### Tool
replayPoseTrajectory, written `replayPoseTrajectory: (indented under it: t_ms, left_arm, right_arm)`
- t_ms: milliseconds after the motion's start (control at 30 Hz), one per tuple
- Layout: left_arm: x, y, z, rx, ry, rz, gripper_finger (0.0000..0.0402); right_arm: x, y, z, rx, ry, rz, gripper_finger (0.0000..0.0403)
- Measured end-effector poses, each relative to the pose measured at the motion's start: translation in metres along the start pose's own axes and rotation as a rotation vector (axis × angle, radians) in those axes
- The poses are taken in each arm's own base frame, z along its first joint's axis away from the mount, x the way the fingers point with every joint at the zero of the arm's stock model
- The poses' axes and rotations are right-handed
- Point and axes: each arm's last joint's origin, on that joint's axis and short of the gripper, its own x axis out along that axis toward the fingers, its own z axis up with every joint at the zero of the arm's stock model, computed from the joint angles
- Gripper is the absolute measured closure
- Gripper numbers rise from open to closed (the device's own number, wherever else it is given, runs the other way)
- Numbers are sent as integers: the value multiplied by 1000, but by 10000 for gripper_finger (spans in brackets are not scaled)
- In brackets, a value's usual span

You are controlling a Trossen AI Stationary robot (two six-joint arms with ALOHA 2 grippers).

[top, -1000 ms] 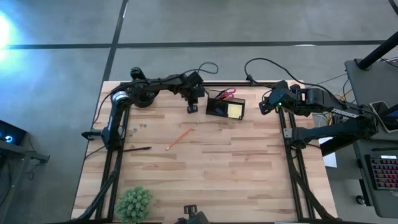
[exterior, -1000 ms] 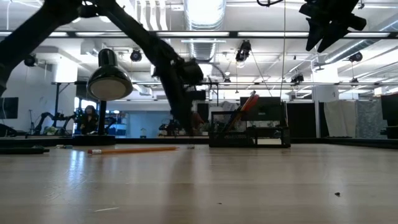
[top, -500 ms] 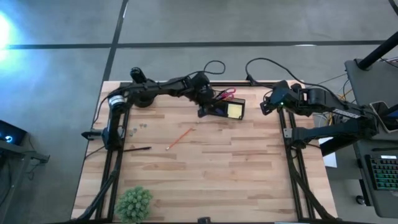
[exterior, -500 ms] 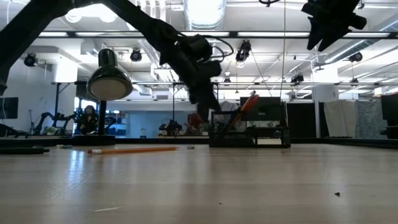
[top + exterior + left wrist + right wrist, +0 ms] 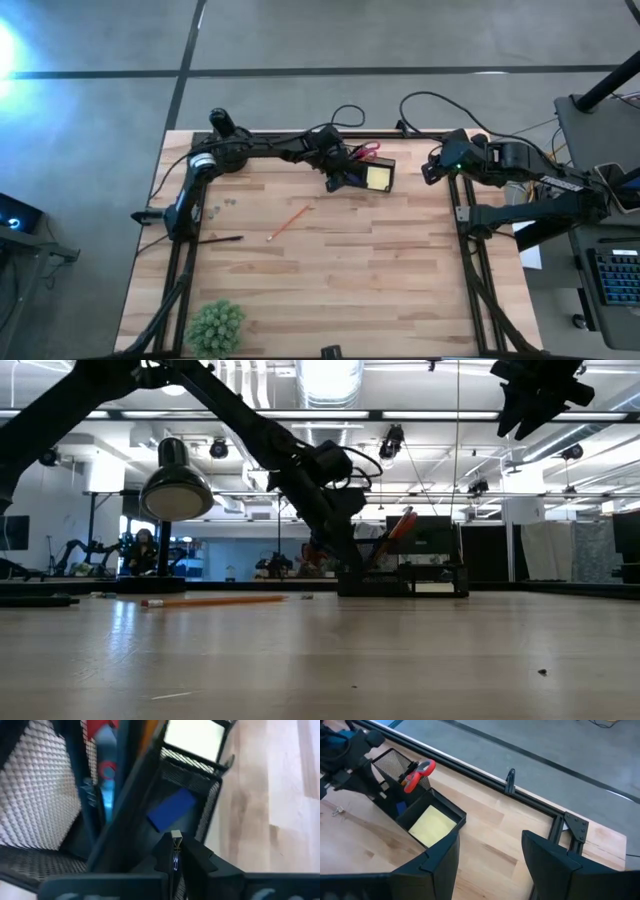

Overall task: Pick and place office supplies into organizer
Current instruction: Put the top yellow binder clip into the desk organizer, then put the left yellow binder clip into the desk organizer

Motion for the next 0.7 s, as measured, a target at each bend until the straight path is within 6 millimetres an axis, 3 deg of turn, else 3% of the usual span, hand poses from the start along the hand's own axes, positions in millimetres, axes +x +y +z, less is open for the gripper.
replayPoseTrajectory:
  t_ms: [467,567,700]
  left_arm:
    - [0,-15,2,0,21,35,286]
    - [-9,-17,1,-5,77,44,281]
    - [-41,-21,-3,-39,213,61,281]
  right_arm:
    - [-1,-1,0,2,-1,3,197]
    - [-1,-1,0,-10,-2,3,197]
    - [-1,-1,0,-18,-1,3,197]
